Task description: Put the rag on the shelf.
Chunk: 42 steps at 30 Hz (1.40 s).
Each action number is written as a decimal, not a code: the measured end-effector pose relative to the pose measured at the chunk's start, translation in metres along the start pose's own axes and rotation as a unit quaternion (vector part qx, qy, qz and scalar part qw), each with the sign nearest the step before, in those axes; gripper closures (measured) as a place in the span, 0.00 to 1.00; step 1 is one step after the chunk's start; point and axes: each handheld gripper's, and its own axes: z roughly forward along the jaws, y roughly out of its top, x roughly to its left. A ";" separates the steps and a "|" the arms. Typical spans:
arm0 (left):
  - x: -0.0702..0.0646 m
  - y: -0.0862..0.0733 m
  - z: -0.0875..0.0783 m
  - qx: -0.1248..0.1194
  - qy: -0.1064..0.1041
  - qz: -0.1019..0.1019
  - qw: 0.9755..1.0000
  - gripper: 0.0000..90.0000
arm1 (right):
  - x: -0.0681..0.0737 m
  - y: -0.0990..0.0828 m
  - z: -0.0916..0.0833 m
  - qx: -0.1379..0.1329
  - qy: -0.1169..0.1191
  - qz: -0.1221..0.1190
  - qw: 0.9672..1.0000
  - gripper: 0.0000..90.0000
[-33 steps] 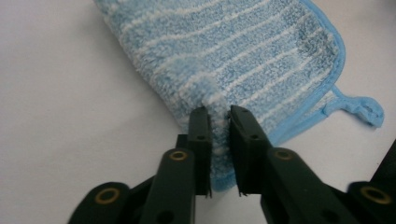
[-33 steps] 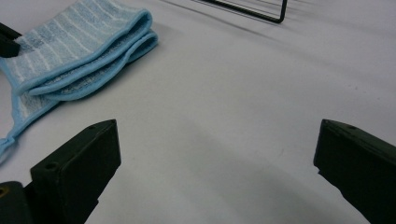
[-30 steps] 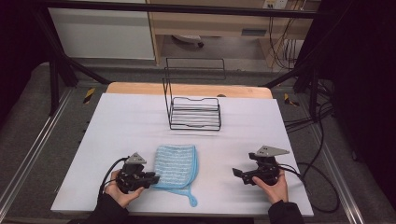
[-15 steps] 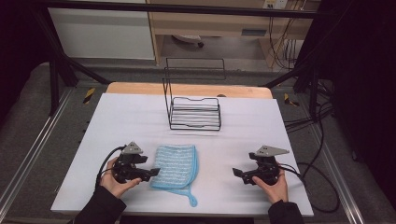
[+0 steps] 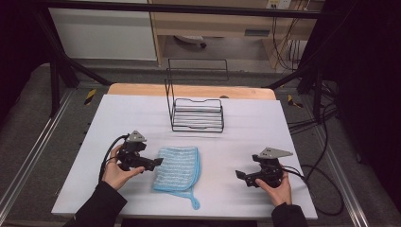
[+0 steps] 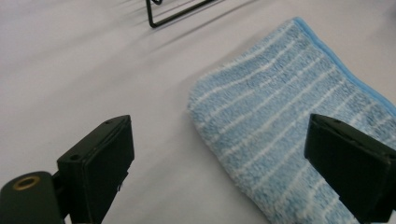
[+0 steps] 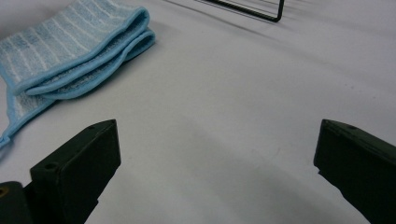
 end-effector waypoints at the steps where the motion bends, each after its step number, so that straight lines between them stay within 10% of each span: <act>1: 0.001 0.001 0.002 0.001 0.004 -0.002 1.000 0.09 | 0.000 0.000 0.000 0.000 0.000 0.000 1.000 0.01; 17: 0.019 0.012 0.037 0.016 0.034 -0.041 0.998 0.37 | 0.000 0.000 0.000 0.002 0.002 0.001 1.000 0.01; 42: 0.010 -0.004 0.048 0.037 -0.031 -0.078 0.996 0.84 | 0.001 0.005 0.005 -0.006 0.010 0.013 1.000 0.01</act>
